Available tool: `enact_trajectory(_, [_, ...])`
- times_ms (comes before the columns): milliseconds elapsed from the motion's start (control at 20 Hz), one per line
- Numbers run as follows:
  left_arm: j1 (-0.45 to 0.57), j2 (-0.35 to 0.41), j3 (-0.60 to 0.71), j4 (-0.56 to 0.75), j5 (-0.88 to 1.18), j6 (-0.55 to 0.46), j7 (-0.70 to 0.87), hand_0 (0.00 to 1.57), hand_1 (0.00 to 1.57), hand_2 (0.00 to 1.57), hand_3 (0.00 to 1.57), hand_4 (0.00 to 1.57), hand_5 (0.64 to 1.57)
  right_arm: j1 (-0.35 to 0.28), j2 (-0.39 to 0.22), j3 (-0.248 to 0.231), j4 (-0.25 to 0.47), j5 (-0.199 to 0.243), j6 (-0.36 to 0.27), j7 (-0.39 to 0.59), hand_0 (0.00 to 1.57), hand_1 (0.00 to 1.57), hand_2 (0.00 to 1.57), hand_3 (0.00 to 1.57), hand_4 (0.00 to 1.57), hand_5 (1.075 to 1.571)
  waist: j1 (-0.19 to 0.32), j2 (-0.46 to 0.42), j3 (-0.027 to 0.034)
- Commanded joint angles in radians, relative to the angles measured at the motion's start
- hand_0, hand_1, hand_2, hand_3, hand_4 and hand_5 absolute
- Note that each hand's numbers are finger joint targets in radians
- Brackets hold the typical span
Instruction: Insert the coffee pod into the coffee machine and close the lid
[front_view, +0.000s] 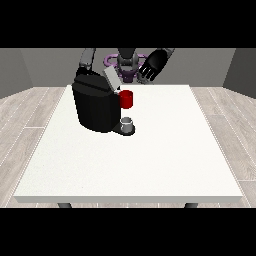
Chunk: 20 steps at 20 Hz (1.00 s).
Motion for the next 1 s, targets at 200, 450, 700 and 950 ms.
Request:
enact_trajectory(200, [-0.140, 0.093, 0.104, 0.045, 0.042, -0.042, 0.036, 1.26, 1.26, 1.29, 1.27, 0.49, 1.571, -0.013, -0.009, 0.002, -0.083, -0.017, 0.025, -0.004, 0.00, 0.00, 0.00, 0.00, 0.00, 1.571, -0.087, 0.063, -0.0001])
enact_trajectory(450, [-0.256, 0.077, 0.097, 0.062, 0.020, -0.054, 0.134, 1.23, 1.23, 1.28, 1.25, 0.48, 1.571, -0.121, -0.038, -0.016, -0.088, 0.010, 0.006, 0.061, 0.00, 0.00, 0.00, 0.00, 0.00, 1.571, -0.106, 0.104, 0.0002])
enact_trajectory(700, [-0.243, 0.134, 0.114, 0.089, 0.018, -0.033, 0.035, 1.27, 1.27, 1.30, 1.26, 0.47, 1.571, -0.128, -0.056, -0.036, -0.153, -0.018, 0.027, 0.084, 0.00, 0.00, 0.00, 0.00, 0.18, 1.571, -0.137, 0.157, -0.0001])
enact_trajectory(950, [-0.326, 0.129, 0.109, 0.086, 0.009, -0.045, 0.072, 1.21, 1.21, 1.28, 1.24, 0.47, 1.571, -0.219, -0.104, -0.103, -0.094, -0.038, 0.030, 0.055, 0.00, 0.00, 0.00, 0.00, 0.00, 1.571, -0.119, 0.243, 0.0004])
